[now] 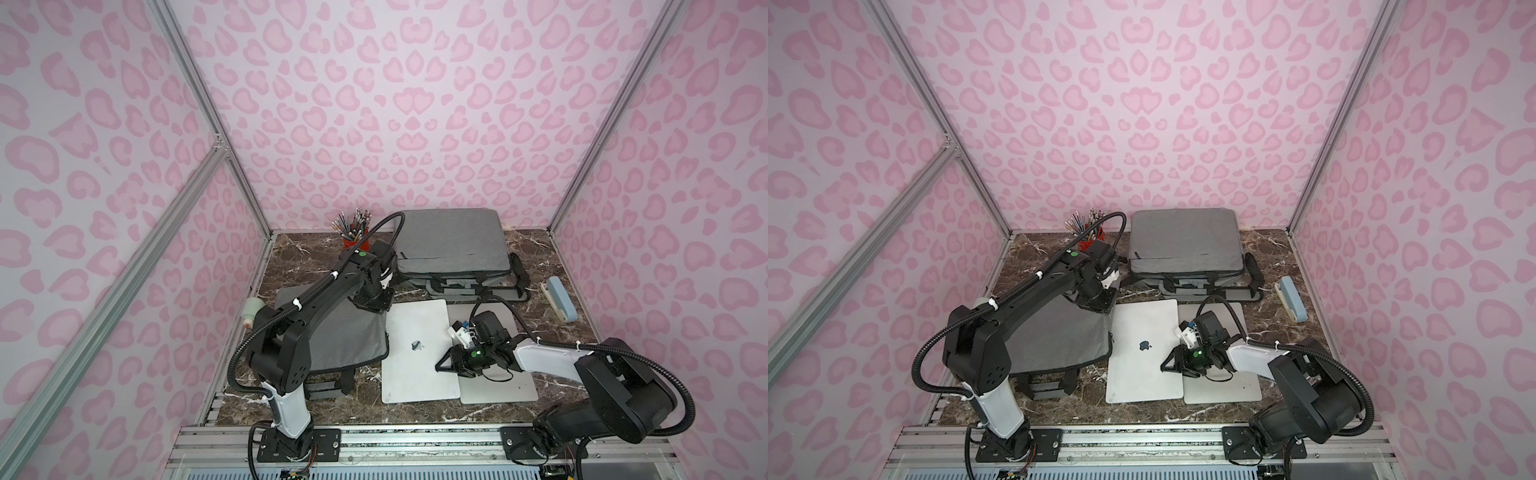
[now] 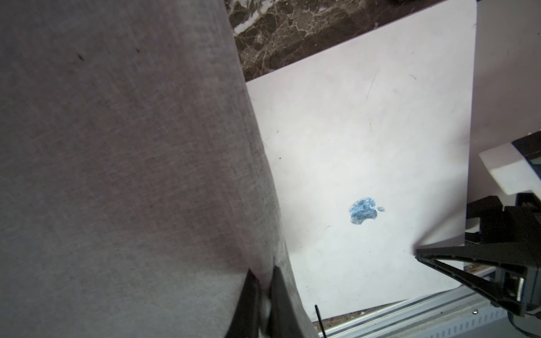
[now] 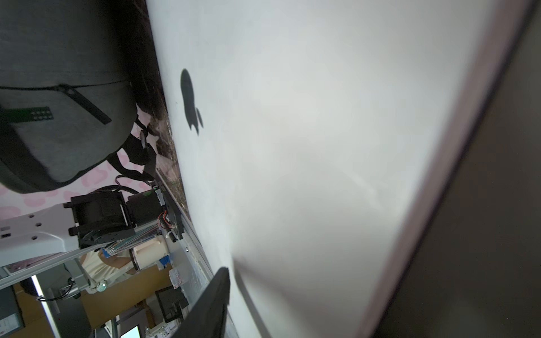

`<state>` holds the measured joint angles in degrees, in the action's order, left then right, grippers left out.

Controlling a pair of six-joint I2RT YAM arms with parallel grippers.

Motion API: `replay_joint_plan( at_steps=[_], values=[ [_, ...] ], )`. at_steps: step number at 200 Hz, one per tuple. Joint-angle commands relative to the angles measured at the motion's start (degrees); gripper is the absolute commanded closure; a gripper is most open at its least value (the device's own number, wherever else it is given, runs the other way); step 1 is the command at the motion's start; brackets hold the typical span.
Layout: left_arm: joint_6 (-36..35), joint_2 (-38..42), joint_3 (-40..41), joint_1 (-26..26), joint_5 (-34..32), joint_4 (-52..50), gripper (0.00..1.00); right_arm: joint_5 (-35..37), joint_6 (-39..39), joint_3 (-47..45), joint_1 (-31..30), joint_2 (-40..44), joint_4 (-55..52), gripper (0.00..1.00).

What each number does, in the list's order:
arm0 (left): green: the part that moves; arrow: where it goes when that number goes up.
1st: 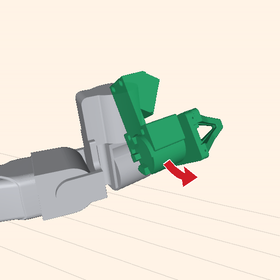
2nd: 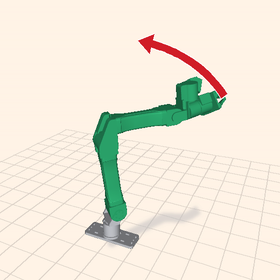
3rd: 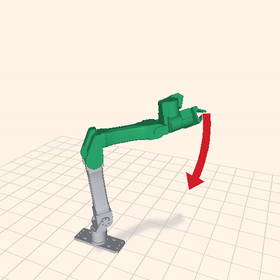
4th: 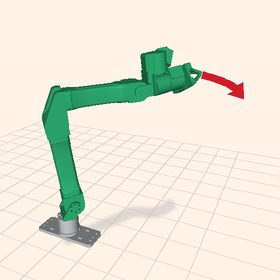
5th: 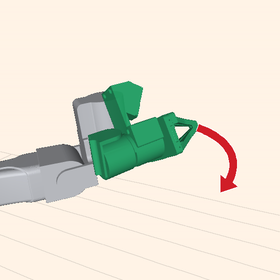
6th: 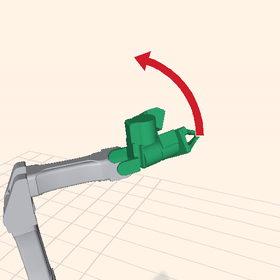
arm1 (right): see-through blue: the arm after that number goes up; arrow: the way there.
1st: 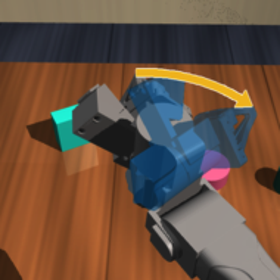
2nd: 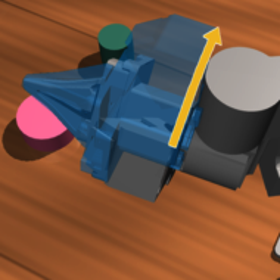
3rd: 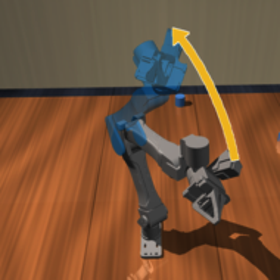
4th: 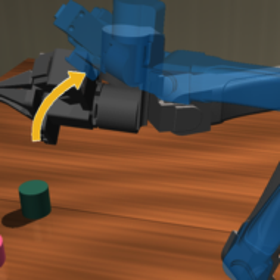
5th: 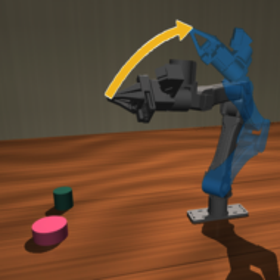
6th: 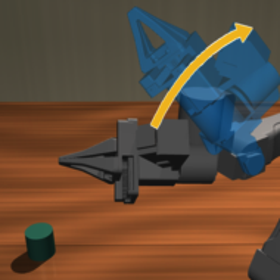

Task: Open the zippered laptop bag and take out the laptop
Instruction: Place the laptop at the center of the board.

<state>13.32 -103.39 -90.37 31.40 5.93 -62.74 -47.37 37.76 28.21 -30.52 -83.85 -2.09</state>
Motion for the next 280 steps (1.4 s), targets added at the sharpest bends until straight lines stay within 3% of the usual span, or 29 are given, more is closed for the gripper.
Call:
replay_joint_plan(
  at_steps=[1, 94, 150, 204, 280],
  values=[
    [-0.82, -0.15, 0.02, -0.02, 1.75, 2.09, 0.98, 4.10, -3.29, 1.07, -0.85, -0.10, -3.96, 0.50],
    [-1.20, -0.66, 1.05, -0.02, 2.24, 2.62, 0.98, 15.19, -5.68, 5.69, -0.92, -0.04, -8.25, 0.31],
    [-1.21, -0.84, 1.71, -0.02, 2.20, 2.81, 0.98, 20.89, -7.43, 9.56, -1.03, -1.78, -11.25, 0.29],
    [-1.34, -1.20, 1.51, -0.02, 2.16, 2.54, 0.98, 20.00, -8.69, 12.80, -5.38, -4.42, -11.71, 0.29],
    [-1.72, -1.02, 1.38, -0.02, 2.45, 2.12, 0.98, 20.15, -9.02, 13.82, -6.32, -4.99, -14.08, 0.29]
  ],
)
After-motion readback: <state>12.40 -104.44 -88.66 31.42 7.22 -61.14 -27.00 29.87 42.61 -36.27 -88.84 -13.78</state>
